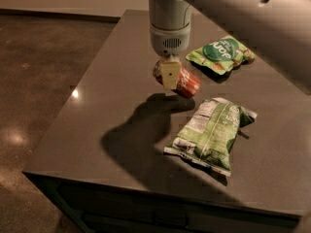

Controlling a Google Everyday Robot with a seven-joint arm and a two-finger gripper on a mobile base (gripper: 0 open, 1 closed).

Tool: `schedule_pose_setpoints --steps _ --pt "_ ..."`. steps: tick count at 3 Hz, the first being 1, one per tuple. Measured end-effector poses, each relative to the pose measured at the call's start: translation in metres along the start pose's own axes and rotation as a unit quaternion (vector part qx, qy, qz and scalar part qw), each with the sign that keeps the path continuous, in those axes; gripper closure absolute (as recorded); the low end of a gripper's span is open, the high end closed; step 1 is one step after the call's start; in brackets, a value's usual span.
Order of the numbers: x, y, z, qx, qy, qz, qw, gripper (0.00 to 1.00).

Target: Knock coke can over

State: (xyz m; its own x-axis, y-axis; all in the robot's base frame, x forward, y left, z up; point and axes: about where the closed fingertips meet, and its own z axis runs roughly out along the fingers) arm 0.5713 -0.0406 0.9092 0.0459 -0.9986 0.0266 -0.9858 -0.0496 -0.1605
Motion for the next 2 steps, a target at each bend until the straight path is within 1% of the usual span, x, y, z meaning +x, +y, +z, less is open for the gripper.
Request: schedule_pose_setpoints --steps 1,2 --pt "0.0007 0.0026 0.0091 0.0 0.007 -0.004 1.0 0.35" --pt "-0.0013 -0.0006 0.0084 0.007 0.002 -0.004 1.0 0.13"
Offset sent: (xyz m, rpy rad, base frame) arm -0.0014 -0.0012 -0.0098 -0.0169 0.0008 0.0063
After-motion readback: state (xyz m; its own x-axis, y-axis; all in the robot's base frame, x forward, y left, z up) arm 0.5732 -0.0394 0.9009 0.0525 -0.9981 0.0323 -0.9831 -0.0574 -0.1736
